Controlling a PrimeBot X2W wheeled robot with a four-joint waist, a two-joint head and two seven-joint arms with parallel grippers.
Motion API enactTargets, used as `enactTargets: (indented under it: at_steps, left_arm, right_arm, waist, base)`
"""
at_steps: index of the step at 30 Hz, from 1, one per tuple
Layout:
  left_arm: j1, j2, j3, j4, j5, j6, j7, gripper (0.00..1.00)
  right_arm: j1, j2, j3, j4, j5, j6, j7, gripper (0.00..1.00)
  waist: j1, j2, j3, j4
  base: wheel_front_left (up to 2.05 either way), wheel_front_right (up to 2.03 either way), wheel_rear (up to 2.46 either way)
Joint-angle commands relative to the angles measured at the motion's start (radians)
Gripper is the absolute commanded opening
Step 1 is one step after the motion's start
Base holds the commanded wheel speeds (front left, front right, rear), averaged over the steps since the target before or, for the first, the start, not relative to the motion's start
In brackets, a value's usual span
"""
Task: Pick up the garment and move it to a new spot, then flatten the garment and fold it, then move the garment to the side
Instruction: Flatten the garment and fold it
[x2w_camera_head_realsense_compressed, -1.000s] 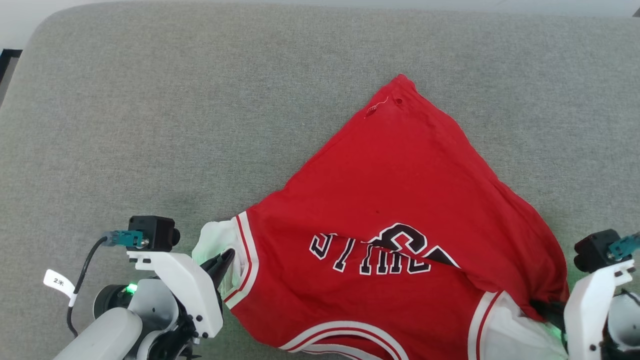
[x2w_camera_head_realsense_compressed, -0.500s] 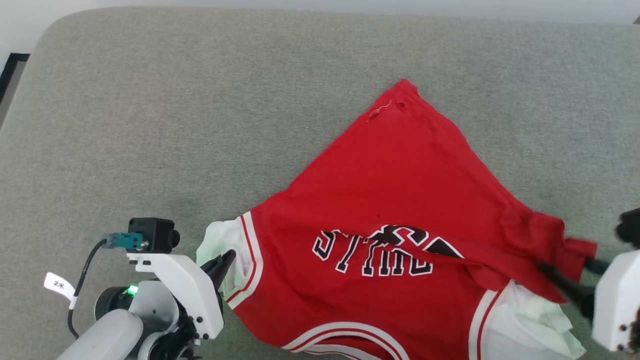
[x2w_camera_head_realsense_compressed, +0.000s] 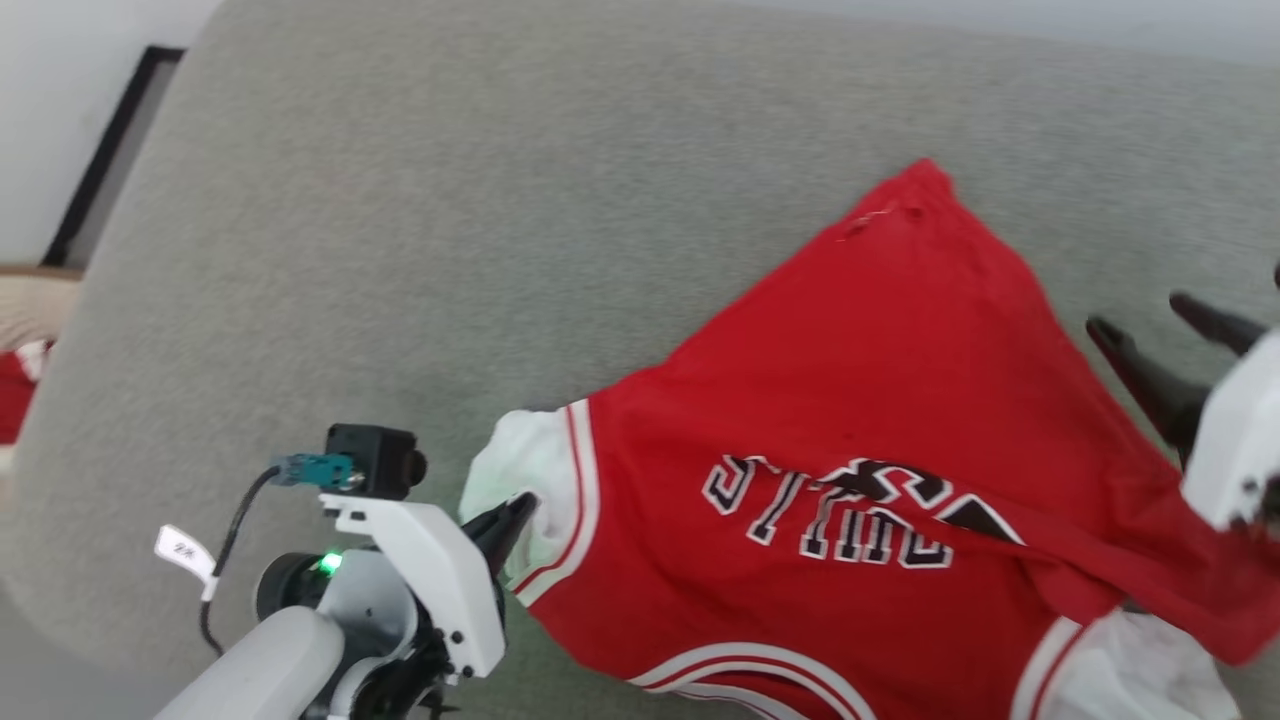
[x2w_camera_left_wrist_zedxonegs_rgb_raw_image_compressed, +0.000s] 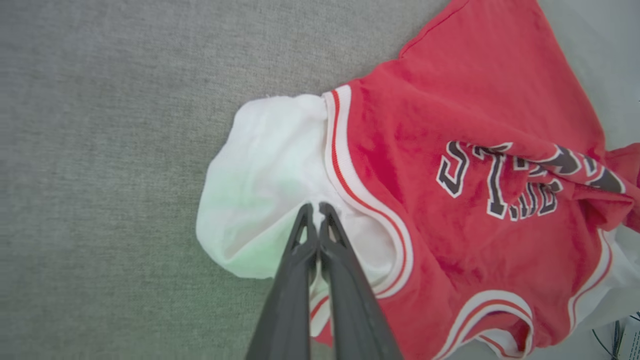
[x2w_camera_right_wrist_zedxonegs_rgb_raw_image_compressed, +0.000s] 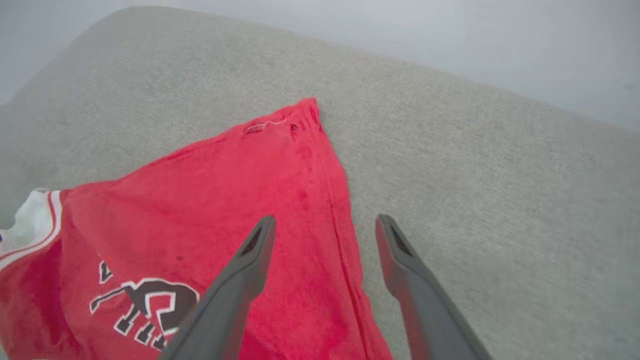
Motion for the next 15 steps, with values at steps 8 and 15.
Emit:
enactTargets:
  at_steps: [8, 15]
  left_arm:
    - [-0.082, -0.076, -0.050, 0.035, 0.034, -0.048, 0.008, 0.00]
    - [-0.131, -0.138, -0.087, 0.090, 0.048, -0.094, 0.007, 0.00]
  right_arm:
    - [-0.302, -0.062, 0.134, 0.308, -0.004, 0.000, -0.049, 1.00]
    - [-0.482, -0.123, 0.262, 0.605, 0.012, 0.000, -0.032, 1.00]
  waist:
    - [0.0000, 0.0000, 0.058, 0.143]
    - [0.0000, 0.0000, 0.087, 0.228]
  base:
    - [0.00, 0.00, 0.00]
    - [0.00, 0.00, 0.00]
